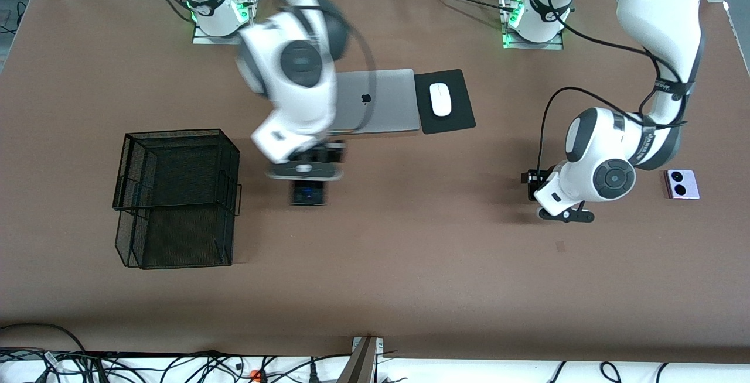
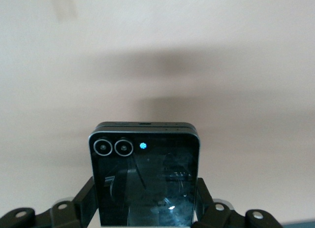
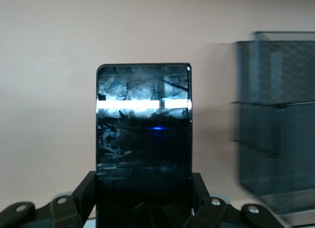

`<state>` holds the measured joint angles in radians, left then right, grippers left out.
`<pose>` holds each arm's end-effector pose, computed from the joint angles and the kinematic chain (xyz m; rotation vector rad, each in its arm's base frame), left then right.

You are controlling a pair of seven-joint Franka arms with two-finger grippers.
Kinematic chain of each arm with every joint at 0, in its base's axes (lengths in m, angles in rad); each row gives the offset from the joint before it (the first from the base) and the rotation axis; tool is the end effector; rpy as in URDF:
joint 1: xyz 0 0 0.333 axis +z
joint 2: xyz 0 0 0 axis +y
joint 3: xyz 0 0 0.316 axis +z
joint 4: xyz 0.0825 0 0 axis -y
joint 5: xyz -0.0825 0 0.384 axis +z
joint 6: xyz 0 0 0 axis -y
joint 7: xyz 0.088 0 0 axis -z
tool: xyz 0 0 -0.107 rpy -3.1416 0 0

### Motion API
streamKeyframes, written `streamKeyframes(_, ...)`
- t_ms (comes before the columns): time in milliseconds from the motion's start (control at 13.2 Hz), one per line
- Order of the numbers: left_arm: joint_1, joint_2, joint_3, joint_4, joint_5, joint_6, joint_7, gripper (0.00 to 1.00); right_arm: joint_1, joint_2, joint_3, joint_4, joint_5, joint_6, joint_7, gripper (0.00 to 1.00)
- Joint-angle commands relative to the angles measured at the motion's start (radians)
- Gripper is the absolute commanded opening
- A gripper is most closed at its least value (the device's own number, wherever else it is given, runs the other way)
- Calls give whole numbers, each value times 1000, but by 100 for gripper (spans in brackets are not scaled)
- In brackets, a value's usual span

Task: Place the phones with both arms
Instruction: 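Lower the tall phone into the basket while the left gripper carries the flip phone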

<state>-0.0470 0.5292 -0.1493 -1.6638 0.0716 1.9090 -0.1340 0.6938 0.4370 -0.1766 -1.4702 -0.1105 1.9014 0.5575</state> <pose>0.6360 -0.1118 0.2830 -3.0772 0.1322 0.4276 0.5902 0.3479 0.4328 2.9849 0.0179 0.1374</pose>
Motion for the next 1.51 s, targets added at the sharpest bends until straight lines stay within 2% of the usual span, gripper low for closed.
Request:
streamKeyframes(0,-80,43,-7,133,-53,-65,-39,42,10,-272,-105,-416,8,163,-112,0)
streamKeyframes(227,-158,112,-9,232,-208,-64,-154,42,12,-383,-237,-606,8,247,-246,0)
streamKeyframes(454,-279,208,-7,360,-243,-50,-315,42,10,-405,-349,-719,17,352,-362,0)
streamKeyframes(756,-411,299,-7,381,-243,128,-499,43,7,-336,-356,-740,41,432,-377,0)
streamKeyframes(832,-442,322,-6,377,-237,163,-522,46,6,-318,-356,-740,41,450,-378,0)
streamKeyframes(1134,-505,399,-6,371,-233,313,-590,47,-17,-268,-356,-734,45,537,-389,0)
streamKeyframes(1285,-511,405,-6,369,-231,326,-596,56,-17,-264,-356,-733,64,538,-390,0)
streamKeyframes(1361,-511,400,-6,369,-233,326,-596,67,-17,-262,-356,-730,71,535,-389,7)
streamKeyframes(1437,-511,399,-6,369,-233,326,-601,100,-17,-261,-356,-725,98,530,-389,53)
